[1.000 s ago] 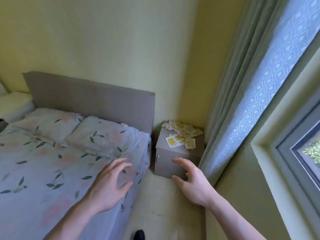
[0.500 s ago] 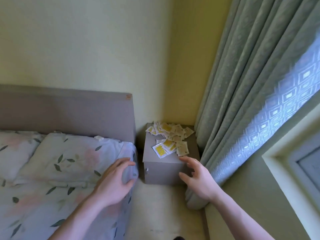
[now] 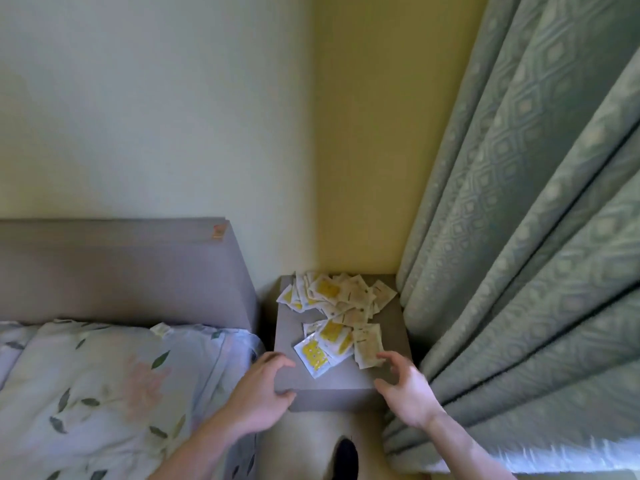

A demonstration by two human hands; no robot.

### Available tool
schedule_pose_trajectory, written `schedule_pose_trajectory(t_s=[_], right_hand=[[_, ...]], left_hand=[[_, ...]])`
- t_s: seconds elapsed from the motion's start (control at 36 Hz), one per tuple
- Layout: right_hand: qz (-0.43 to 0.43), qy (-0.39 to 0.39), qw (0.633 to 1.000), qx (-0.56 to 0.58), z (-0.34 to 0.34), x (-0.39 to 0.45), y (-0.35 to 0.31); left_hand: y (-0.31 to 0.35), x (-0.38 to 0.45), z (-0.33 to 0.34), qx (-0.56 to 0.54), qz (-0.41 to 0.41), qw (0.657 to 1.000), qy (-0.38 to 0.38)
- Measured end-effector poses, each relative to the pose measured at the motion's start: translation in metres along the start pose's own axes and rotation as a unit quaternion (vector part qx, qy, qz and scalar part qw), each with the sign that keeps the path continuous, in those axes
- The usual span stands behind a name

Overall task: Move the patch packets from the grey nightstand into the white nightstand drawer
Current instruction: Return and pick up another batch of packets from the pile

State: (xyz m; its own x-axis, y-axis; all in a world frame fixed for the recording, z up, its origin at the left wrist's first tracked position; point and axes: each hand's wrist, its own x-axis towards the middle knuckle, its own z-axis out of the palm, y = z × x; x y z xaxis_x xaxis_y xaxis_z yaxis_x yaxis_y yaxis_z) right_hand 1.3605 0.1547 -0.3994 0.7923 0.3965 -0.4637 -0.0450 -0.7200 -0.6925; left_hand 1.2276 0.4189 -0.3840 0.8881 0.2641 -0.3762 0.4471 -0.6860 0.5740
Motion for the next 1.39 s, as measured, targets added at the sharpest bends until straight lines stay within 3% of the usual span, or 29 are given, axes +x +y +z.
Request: schedule_pose_trajectory(t_s=[0.31, 0.64, 0.83, 1.03, 1.17, 1.39], right_hand=[[0.114, 0.000, 0.993, 0.022, 0.008, 0.133, 0.027], [0.173, 0.069, 0.982, 0.031, 0.059, 0.243, 0.087], [0.219, 0.115, 0.969, -0.020, 0.088, 0.282, 0.127], [0.243, 0.120, 0.963, 0.006, 0.103, 0.301, 0.144], [0.257, 0.121, 0.958, 0.045, 0.109, 0.304, 0.154], [0.246, 0.119, 0.955, 0.112, 0.103, 0.287, 0.165]], left_hand=[[-0.026, 0.154, 0.048, -0.060, -0.127, 0.988, -0.069], [-0.105, 0.300, 0.143, -0.009, -0.208, 0.977, -0.037], [-0.138, 0.312, 0.188, 0.052, -0.228, 0.972, -0.027], [-0.163, 0.306, 0.186, -0.003, -0.268, 0.963, -0.043], [-0.171, 0.290, 0.153, -0.051, -0.244, 0.968, -0.028], [-0.124, 0.299, 0.123, -0.090, -0.154, 0.983, -0.032]])
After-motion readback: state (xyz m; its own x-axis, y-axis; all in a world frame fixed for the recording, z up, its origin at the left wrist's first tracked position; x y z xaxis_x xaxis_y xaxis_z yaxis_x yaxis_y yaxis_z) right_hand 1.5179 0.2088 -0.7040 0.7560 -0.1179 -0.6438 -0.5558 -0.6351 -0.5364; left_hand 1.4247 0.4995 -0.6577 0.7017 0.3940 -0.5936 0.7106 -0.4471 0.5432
